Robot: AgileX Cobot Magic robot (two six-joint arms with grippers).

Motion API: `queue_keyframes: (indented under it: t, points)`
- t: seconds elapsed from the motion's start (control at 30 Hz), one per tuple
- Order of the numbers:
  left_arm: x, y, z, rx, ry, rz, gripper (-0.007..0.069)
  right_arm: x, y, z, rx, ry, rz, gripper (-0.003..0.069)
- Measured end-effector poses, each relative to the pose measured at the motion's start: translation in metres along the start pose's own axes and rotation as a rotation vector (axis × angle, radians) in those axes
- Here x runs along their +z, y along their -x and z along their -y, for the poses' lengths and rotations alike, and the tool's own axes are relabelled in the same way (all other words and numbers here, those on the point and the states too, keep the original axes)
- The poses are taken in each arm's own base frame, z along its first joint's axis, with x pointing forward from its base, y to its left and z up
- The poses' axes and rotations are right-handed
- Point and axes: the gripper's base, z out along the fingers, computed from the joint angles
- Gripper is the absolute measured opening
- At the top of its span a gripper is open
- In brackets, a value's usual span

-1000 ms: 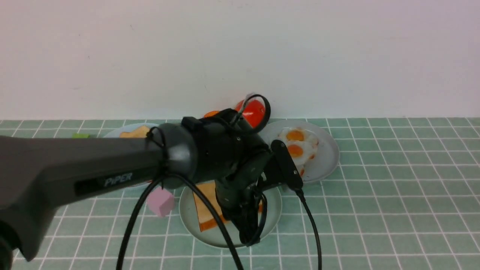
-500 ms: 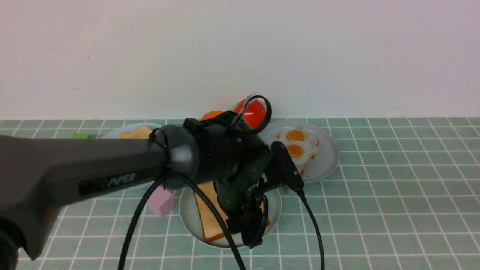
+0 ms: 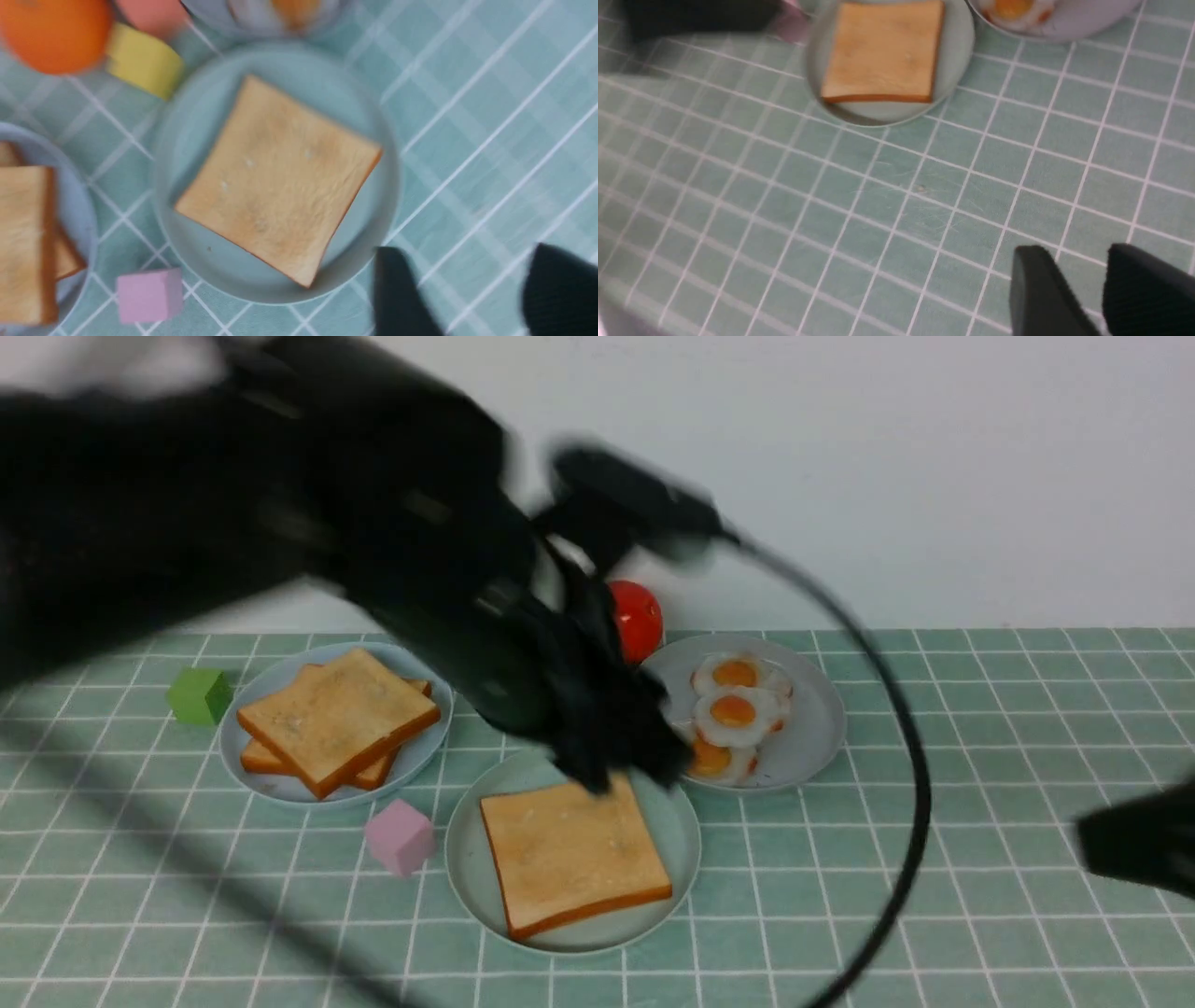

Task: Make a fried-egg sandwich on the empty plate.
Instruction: Use the right arm to grab a fried egg

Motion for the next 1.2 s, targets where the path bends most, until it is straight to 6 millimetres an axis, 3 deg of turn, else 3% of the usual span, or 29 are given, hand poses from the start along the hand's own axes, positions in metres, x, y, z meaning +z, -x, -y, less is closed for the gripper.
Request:
queue_keyframes:
  t: [0.03, 0.07, 0.1, 0.13, 0.2, 0.3, 0.33, 0.4, 0.53, 0.57, 0.6, 0.83, 0.97, 1.2]
  points:
    - [-0.022, -0.003, -0.002, -0.023, 0.002, 0.054, 0.019, 0.015, 0.007, 0.005, 0.03, -0.01, -0.017, 0.0256]
    - [-0.031, -0.005, -0.002, -0.029, 0.003, 0.075, 0.016, 0.021, 0.01, 0.006, 0.044, -0.012, -0.017, 0.0259]
    - [-0.059, -0.015, -0.005, -0.047, 0.003, 0.145, 0.0046, 0.04, 0.018, 0.013, 0.1, -0.014, -0.037, 0.0265]
    - [-0.077, -0.026, -0.006, -0.053, 0.001, 0.189, 0.0002, 0.056, 0.025, 0.017, 0.146, -0.007, -0.058, 0.0268]
    - [-0.104, -0.051, -0.008, -0.064, -0.009, 0.268, -0.0013, 0.08, 0.036, 0.024, 0.231, 0.018, -0.076, 0.0269]
    - [-0.13, -0.09, -0.009, -0.076, -0.031, 0.381, -0.0014, 0.108, 0.05, 0.032, 0.333, 0.053, -0.093, 0.0272]
    - [-0.128, -0.098, -0.009, -0.077, -0.033, 0.383, -0.0014, 0.112, 0.054, 0.033, 0.352, 0.063, -0.089, 0.0274]
    - [-0.136, -0.136, -0.01, -0.08, -0.045, 0.482, -0.0014, 0.141, 0.068, 0.046, 0.444, 0.077, -0.092, 0.0289]
    - [-0.143, -0.166, -0.01, -0.08, -0.058, 0.636, -0.0014, 0.182, 0.082, 0.068, 0.544, 0.065, -0.095, 0.0342]
    - [-0.142, -0.167, -0.01, -0.079, -0.059, 0.638, -0.0014, 0.183, 0.084, 0.07, 0.547, 0.065, -0.088, 0.0346]
    - [-0.145, -0.174, -0.01, -0.08, -0.063, 0.697, -0.0014, 0.201, 0.088, 0.083, 0.586, 0.052, -0.09, 0.0369]
    - [-0.15, -0.174, -0.01, -0.105, -0.082, 0.77, -0.0014, 0.26, 0.111, 0.131, 0.675, 0.06, -0.087, 0.0395]
    - [-0.146, -0.169, -0.01, -0.104, -0.084, 0.779, -0.0014, 0.287, 0.117, 0.142, 0.684, 0.08, -0.116, 0.0395]
    - [-0.142, -0.165, -0.009, -0.104, -0.085, 0.778, -0.0014, 0.314, 0.12, 0.152, 0.693, 0.093, -0.134, 0.0396]
